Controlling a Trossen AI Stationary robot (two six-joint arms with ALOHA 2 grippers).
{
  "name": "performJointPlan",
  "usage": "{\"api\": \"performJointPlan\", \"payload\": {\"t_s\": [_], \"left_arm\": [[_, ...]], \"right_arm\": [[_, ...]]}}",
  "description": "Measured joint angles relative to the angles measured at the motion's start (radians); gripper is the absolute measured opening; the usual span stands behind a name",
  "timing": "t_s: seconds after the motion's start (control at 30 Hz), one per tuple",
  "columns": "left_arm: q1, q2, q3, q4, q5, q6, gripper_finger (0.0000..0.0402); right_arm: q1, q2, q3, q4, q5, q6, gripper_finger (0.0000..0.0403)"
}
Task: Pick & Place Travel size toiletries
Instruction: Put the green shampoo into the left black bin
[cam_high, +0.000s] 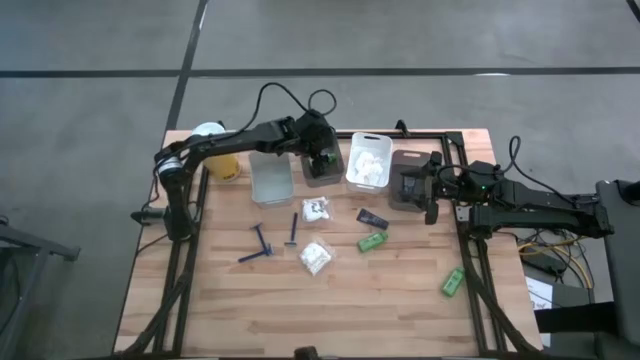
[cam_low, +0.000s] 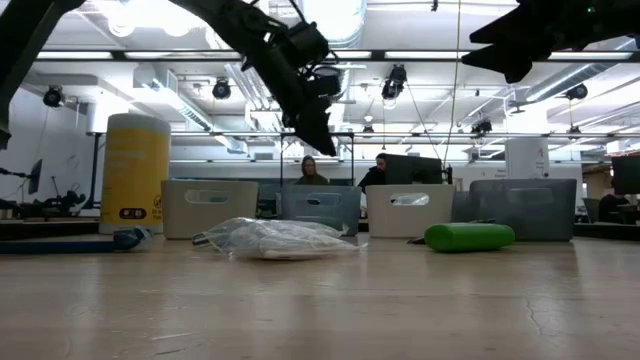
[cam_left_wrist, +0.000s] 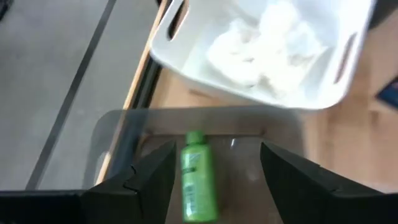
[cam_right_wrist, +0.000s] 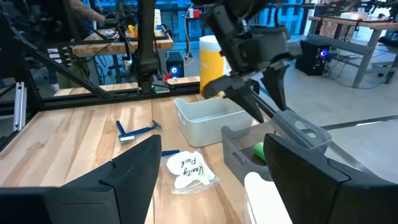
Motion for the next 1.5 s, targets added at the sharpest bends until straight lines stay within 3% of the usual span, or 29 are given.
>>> {"api": "performJointPlan", "payload": {"t_s": [0.63,0.93,1.07,1.5], "left_arm": [[-0.33,-0.003,0.0,0.054,-0.012,-0.224,0.0236],[-0.467,0.001,-0.001,0.101,-0.093,-0.36,0.0236],[-0.519,0.014,-0.001,0.119,-0.157,-0.393,0.0236],[-0.597,0.123,-0.001,0.273,-0.17,-0.495,0.0236]], "right_arm": [[0.0,0.0,0.0,0.0,0.0,0.0,0.0339],[0.0,0.001,0.0,0.0,0.0,0.0,0.0361],[0.0,0.001,0.0,0.0,0.0,0.0,0.0357],[0.0,0.0,0.0,0.0,0.0,0.0,0.0318]]}}
